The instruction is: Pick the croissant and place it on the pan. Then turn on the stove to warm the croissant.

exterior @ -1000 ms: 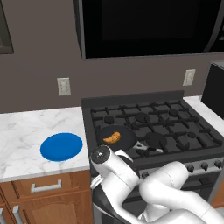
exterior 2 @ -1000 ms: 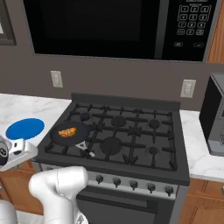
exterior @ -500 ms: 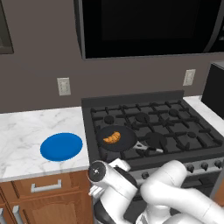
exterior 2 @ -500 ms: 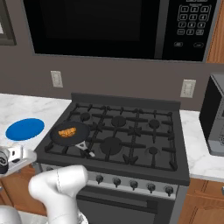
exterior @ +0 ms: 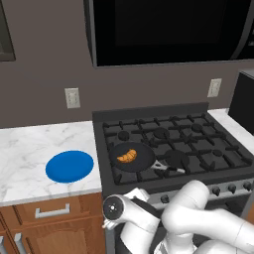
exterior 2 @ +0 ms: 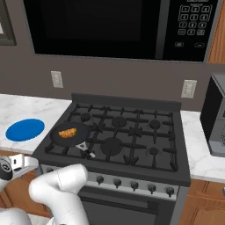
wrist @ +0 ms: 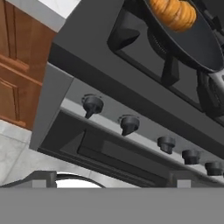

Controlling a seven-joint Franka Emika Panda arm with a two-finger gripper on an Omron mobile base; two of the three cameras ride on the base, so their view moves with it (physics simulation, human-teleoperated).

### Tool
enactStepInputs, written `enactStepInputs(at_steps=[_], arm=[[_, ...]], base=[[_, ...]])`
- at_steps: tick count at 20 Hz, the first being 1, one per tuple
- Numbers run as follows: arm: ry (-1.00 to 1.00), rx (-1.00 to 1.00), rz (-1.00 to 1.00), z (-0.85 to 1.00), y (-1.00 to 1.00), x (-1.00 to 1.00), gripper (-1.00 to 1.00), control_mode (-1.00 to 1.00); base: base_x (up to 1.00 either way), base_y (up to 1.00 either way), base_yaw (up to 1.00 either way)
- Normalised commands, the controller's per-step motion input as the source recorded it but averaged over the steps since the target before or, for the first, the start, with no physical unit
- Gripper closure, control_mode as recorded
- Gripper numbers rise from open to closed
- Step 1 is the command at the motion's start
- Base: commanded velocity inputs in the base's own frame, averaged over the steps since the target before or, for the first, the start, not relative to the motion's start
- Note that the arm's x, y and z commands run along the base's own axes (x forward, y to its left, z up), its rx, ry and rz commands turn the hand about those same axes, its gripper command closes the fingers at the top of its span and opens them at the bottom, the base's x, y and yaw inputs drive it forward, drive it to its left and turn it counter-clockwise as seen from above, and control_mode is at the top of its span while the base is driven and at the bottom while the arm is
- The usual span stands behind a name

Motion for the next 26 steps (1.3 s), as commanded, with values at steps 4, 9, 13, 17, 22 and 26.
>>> enactStepInputs(at_steps=[4,9,13,17,22,26], arm=[[0.06,-0.01,-0.05,-0.06,0.0,0.01,-1.0,-1.0],[0.0,-0.07,-0.08,-0.11,0.0,0.0,-1.0,-1.0],[0.0,-0.06,-0.12,-0.13,0.0,0.04,-1.0,-1.0],[0.0,-0.03,-0.14,-0.12,0.0,0.18,-1.0,-1.0],[0.01,-0.03,-0.12,-0.04,0.0,0.28,-1.0,-1.0],[0.02,-0.06,-0.08,-0.14,0.0,0.22,-1.0,-1.0]], base=[[0.0,0.0,0.0],[0.0,0.0,0.0],[0.0,0.0,0.0],[0.0,0.0,0.0],[0.0,0.0,0.0],[0.0,0.0,0.0]])
